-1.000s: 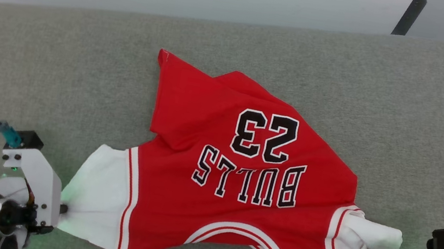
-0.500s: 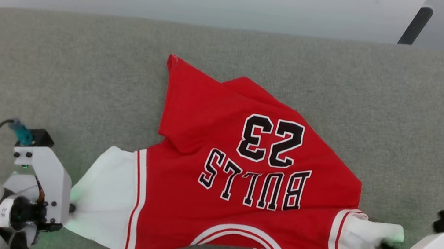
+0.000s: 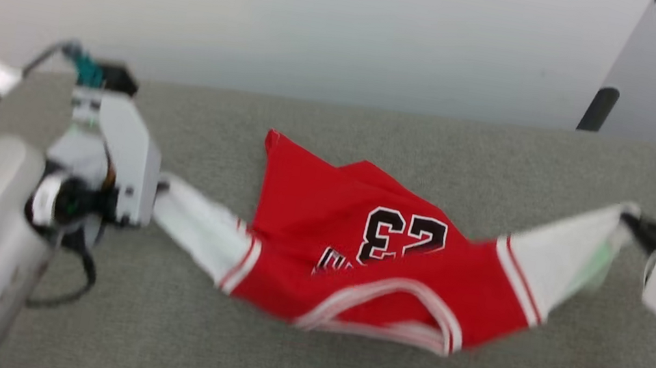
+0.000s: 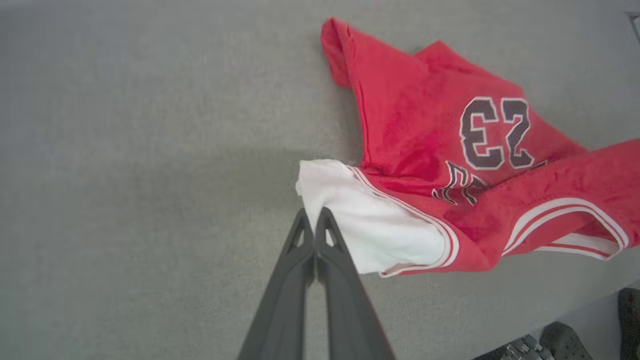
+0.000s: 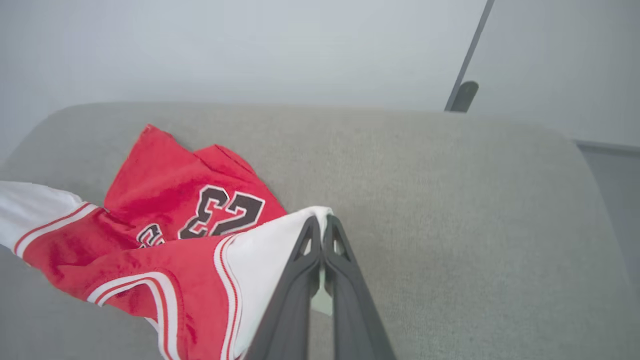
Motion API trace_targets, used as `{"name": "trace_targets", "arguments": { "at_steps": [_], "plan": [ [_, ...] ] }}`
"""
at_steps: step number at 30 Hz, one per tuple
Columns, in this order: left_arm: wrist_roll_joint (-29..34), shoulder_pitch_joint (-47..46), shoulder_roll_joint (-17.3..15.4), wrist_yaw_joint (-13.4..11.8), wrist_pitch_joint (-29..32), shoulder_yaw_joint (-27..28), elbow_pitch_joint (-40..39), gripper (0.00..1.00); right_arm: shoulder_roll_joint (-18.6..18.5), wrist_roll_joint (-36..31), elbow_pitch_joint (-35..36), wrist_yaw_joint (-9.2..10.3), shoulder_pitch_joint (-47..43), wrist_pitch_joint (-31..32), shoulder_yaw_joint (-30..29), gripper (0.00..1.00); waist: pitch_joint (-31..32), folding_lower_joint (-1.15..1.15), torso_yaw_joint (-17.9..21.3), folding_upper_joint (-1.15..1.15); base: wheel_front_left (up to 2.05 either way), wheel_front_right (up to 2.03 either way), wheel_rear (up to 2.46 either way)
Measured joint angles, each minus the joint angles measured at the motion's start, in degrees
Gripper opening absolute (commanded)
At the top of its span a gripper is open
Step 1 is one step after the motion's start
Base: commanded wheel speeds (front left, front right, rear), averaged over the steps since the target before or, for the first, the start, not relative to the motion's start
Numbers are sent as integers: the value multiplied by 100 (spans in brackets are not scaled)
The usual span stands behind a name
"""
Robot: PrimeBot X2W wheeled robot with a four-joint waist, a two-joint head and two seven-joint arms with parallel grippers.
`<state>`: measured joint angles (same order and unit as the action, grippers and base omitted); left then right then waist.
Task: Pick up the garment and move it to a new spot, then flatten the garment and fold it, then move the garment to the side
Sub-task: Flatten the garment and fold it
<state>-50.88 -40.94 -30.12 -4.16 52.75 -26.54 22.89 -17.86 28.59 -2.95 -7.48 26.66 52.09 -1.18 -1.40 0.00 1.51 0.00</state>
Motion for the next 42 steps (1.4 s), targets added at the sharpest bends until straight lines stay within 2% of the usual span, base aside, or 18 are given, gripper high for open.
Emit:
{"name": "trace_targets", "arguments": {
  "at_steps": [6,12,17,22,31,36,42],
  "plan": [
    [299,-1148,254,230,-266,-67,248,0,-32,-88,-274,0,1216,-222,374,0,240,0,-114,0,0,0,0],
    [641,-2238,519,456,-1039,-31,769,0,-1,-285,-1016,0,2525,-1157,826,0,330,0,-150,0,0,0,0],
    [926,-3030,709,454,-1725,26,1421,0,24,-459,-1820,0,3566,-2175,1344,0,365,0,-139,0,0,0,0],
    [1065,-3601,875,465,-2330,79,2027,0,82,-452,-2710,0,4347,-2906,1829,0,386,0,-132,0,0,0,0],
    [1191,-4252,1117,482,-3007,75,2920,0,151,-326,-4202,0,5239,-3582,2310,0,202,0,-120,0,0,0,0],
    [1285,-4662,1168,464,-3448,94,3162,0,188,-277,-4677,0,5725,-3977,2475,0,-81,0,-121,0,0,0,0],
    [1508,-5394,1207,411,-4209,80,3292,0,155,-909,-5011,-1,6489,-5103,2739,0,-719,0,-104,0,0,0,0]
  ]
}}
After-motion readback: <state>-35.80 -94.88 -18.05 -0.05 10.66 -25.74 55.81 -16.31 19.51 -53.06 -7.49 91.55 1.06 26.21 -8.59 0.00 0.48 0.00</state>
